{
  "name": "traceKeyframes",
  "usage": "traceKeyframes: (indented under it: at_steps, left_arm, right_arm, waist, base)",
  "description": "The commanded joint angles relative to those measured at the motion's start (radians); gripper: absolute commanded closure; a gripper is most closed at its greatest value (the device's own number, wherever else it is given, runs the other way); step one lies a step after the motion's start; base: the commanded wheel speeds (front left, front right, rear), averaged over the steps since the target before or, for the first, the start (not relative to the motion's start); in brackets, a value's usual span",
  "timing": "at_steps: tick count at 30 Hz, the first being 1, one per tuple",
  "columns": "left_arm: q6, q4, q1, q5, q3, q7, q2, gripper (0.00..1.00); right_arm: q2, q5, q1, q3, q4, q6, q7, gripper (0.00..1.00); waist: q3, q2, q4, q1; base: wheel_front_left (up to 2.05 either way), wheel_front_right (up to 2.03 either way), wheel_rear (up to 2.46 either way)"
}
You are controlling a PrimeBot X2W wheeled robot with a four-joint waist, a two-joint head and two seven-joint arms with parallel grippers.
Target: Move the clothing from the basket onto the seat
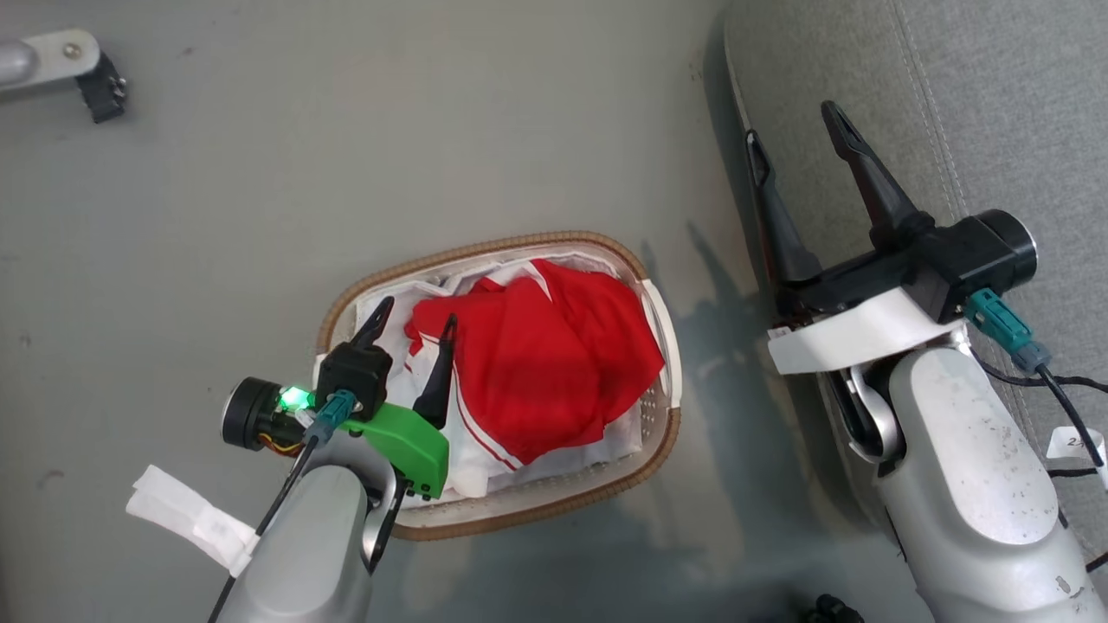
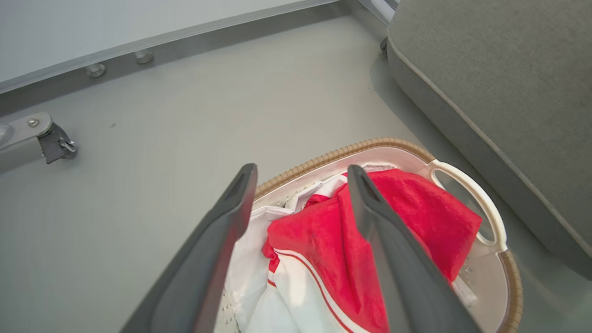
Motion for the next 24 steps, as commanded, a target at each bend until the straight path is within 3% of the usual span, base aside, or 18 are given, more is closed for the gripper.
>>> traceKeyframes:
  at_steps: [1, 11, 24]
  left_arm:
    - [-0.003, 0.015, -0.032, 0.007, -0.002, -0.001, 0.012, 0.0]
    - [-0.003, 0.12, -0.137, 0.006, -0.05, -0.001, 0.04, 0.0]
    - [-0.003, 0.349, -0.229, -0.012, -0.106, -0.001, 0.038, 0.0]
  right_arm:
    - [0.005, 0.006, -0.022, 0.005, -0.013, -0.001, -0.004, 0.0]
    - [0.026, 0.013, -0.074, 0.015, -0.057, -0.001, -0.004, 0.0]
    - [0.028, 0.023, -0.109, 0.054, -0.067, -0.001, -0.004, 0.0]
  waist:
    - [0.106, -0.0001, -0.076, -0.0002]
    - [0.244, -0.0001, -0.123, -0.0002]
    - [0.315, -0.0001, -0.135, -0.0002]
  base:
    - [0.0, 0.0, 0.0]
    - [0.0, 0.0, 0.0]
    - [0.0, 0.0, 0.0]
